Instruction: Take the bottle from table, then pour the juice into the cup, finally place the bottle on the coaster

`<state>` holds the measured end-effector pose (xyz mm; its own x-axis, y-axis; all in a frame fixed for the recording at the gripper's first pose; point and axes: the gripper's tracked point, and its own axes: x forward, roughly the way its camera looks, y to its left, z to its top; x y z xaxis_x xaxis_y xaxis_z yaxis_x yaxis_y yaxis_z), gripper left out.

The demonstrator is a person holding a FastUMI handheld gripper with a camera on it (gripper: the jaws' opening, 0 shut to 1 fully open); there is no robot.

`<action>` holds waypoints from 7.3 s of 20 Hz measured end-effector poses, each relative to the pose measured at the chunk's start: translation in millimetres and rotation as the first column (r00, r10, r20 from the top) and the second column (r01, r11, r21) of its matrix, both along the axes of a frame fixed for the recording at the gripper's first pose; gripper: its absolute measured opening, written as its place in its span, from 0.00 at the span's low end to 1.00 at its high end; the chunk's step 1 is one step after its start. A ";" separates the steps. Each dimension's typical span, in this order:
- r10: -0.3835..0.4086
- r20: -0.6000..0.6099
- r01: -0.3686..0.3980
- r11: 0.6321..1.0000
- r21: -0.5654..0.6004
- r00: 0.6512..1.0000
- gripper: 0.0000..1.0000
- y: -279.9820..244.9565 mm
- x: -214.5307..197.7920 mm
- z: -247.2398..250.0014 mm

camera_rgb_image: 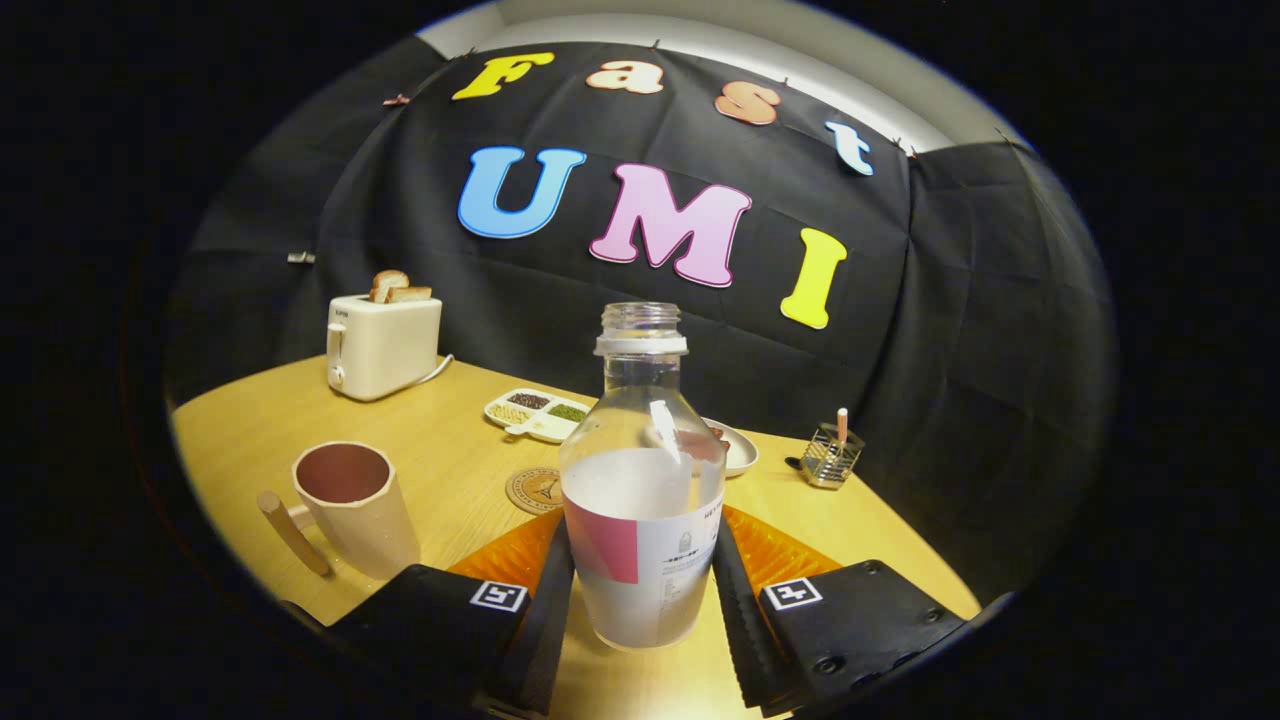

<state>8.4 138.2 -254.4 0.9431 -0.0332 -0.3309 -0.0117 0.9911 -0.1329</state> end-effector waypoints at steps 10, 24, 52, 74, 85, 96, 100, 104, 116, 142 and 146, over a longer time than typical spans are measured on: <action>0.051 0.040 -0.030 0.916 -0.401 0.998 0.70 2.9 16.2 65.2; 0.310 -0.127 -0.291 0.568 -0.770 0.942 0.70 77.7 -8.9 -0.5; 0.330 -0.254 -0.328 0.193 -0.925 0.909 0.70 83.4 7.5 -21.7; 0.400 -0.300 -0.326 -0.002 -0.945 0.866 0.70 94.5 14.5 -18.1; 0.410 -0.293 -0.304 -0.038 -0.952 0.864 0.70 92.3 20.0 -12.0; 0.416 -0.289 -0.287 -0.068 -0.955 0.862 0.70 94.5 27.4 -9.1; 0.426 -0.289 -0.281 -0.084 -0.956 0.857 0.70 96.7 25.8 -7.8; 0.433 -0.292 -0.278 -0.096 -0.956 0.853 0.70 98.2 25.2 -6.9; 0.462 -0.297 -0.247 -0.168 -0.954 0.836 0.70 106.6 29.3 -1.7; 0.588 -0.359 -0.007 -0.514 -0.858 0.725 0.70 135.5 38.8 19.3; 0.599 -0.363 0.017 -0.533 -0.846 0.714 0.70 142.3 41.3 19.4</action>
